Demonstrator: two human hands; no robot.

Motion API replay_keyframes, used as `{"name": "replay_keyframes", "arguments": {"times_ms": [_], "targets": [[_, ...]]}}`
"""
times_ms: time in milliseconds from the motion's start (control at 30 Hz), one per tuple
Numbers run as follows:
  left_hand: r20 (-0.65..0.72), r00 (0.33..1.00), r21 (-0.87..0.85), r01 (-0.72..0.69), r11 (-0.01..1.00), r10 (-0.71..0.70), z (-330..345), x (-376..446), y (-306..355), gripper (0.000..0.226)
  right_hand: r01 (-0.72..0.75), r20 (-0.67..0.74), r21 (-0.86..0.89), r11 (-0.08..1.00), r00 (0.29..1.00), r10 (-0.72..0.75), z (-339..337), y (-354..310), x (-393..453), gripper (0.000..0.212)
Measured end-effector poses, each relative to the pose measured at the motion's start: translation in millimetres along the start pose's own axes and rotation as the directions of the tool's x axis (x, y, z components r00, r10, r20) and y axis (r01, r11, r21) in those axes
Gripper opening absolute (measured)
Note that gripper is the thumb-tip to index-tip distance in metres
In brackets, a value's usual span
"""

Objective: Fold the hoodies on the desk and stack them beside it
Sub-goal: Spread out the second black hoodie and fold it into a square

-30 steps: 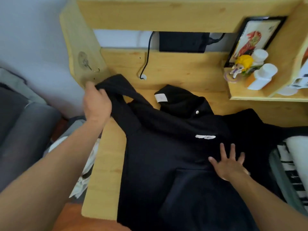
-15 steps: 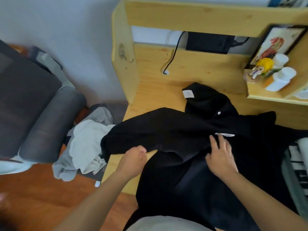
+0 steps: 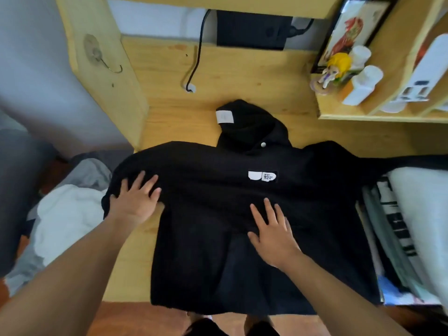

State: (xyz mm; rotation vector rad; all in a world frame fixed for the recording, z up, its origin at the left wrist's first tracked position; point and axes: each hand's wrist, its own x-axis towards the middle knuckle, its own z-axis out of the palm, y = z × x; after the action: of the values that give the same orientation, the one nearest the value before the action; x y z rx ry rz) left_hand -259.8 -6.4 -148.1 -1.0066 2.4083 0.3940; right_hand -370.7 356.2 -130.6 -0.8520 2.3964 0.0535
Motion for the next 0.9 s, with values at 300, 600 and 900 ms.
{"name": "replay_keyframes", "arguments": {"times_ms": [300, 600, 900], "targets": [[-0.004, 0.951, 0.159, -0.303, 0.940, 0.308, 17, -40, 93, 0.071, -0.145, -0.075, 0.232, 0.962, 0.983, 0.166, -138, -16, 52, 0.026], [0.171, 0.958, 0.223, -0.267, 0.938, 0.232, 37, -29, 89, 0.086, -0.088, -0.078, -0.323, 0.942, 0.995, 0.067, -210, -13, 243, 0.092], [0.204, 0.955, 0.173, -0.251, 0.952, 0.215, 9, -23, 95, 0.083, -0.006, -0.731, -0.132, 0.991, 0.676, -0.093, -260, -15, 172, 0.025]]}}
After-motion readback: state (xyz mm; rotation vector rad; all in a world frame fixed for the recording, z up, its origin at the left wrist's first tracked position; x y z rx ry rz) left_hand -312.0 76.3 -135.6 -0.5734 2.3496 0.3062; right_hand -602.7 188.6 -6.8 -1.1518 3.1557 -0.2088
